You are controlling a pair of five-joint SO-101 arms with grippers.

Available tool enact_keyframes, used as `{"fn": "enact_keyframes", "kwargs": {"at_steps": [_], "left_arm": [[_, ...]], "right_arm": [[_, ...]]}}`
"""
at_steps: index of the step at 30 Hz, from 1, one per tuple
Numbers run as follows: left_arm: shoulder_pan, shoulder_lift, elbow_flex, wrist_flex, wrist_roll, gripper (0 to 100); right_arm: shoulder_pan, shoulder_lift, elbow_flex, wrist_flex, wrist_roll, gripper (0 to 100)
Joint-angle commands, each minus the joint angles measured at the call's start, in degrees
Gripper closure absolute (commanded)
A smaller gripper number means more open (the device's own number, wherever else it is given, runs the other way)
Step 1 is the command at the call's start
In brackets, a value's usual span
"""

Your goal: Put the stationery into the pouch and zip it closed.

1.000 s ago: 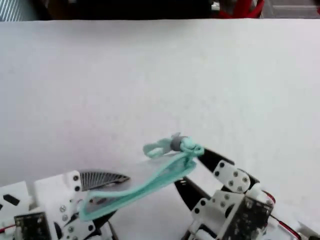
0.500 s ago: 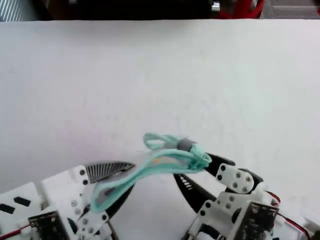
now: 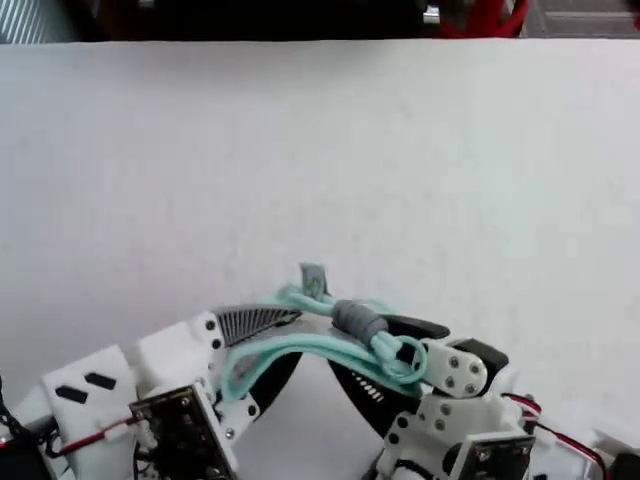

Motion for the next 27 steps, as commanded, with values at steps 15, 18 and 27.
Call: {"fn": "enact_keyframes", "kwargs": {"at_steps": [15, 18, 27], "left_arm": [[-12.7, 2.42, 1.49, -3.6, 5.19, 78], [-12.88, 2.51, 1.58, -2.9, 5.19, 76], [-6.29, 2.15, 0.79, 4.31, -0.97, 75]], "right_arm": [[33.01, -8.48, 35.69, -40.48, 1.14, 97.8], [36.7, -4.7, 36.31, -44.18, 1.05, 97.8], [39.96, 13.76, 34.81, -53.58, -1.76, 97.8]]}}
